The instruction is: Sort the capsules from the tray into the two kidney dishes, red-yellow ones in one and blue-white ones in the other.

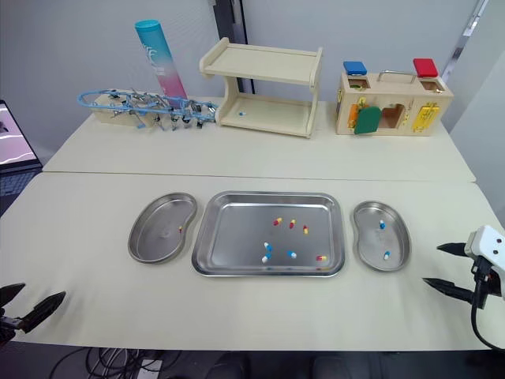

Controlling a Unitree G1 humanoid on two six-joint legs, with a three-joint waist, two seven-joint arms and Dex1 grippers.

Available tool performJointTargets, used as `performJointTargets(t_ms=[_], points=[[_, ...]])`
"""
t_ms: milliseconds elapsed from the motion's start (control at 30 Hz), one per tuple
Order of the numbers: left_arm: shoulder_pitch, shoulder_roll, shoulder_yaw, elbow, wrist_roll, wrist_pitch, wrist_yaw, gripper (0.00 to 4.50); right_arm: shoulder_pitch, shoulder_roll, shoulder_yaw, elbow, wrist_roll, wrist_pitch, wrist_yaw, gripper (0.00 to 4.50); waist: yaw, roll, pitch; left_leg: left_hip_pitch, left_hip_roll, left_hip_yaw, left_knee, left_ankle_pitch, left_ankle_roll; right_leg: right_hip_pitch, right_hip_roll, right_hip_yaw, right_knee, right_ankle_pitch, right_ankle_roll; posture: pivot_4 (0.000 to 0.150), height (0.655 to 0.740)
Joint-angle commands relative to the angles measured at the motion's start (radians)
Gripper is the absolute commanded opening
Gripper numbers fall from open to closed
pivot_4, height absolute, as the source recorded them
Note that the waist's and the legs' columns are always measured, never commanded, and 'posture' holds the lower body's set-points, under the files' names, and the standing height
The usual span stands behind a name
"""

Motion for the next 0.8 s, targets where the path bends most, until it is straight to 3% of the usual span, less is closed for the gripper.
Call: performJointTargets(t_ms=[33,367,567,800], points=[[0.019,0.01,0.01,-0.027,-0.019,-0.023,-0.025,4.46,-0.027,-0.025,-0.011,0.018,-0.01,-0.04,0.014,4.5,0.0,0.0,0.0,0.0,0.0,0.0,0.0,0.0,0.0,0.0,0.0,0.0,0.0,0.0,0.0,0.15,0.74],[0.053,0.005,-0.013,-0.054,-0.068,-0.023,-0.132,4.46,-0.079,-0.033,0.011,0.064,-0.036,-0.096,0.035,4.5,-0.002,0.0,0.0,0.0,0.0,0.0,0.0,0.0,0.0,0.0,0.0,0.0,0.0,0.0,0.0,0.15,0.74],[0.092,-0.001,-0.077,-0.174,-0.075,-0.087,-0.233,4.46,-0.204,-0.025,0.099,-0.078,-0.008,-0.01,0.018,4.5,-0.008,0.001,-0.001,0.001,0.0,0.001,0.0,0.0,0.0,0.001,0.0,0.001,0.001,0.0,0.0,0.15,0.74],[0.106,-0.026,-0.161,-0.442,-0.203,-0.003,-0.265,4.46,-0.477,0.012,0.325,-0.345,0.077,0.198,0.025,4.5,-0.008,0.002,0.0,0.0,0.0,0.0,0.0,0.0,0.0,0.0,0.0,0.001,0.0,0.0,0.0,0.15,0.74]])
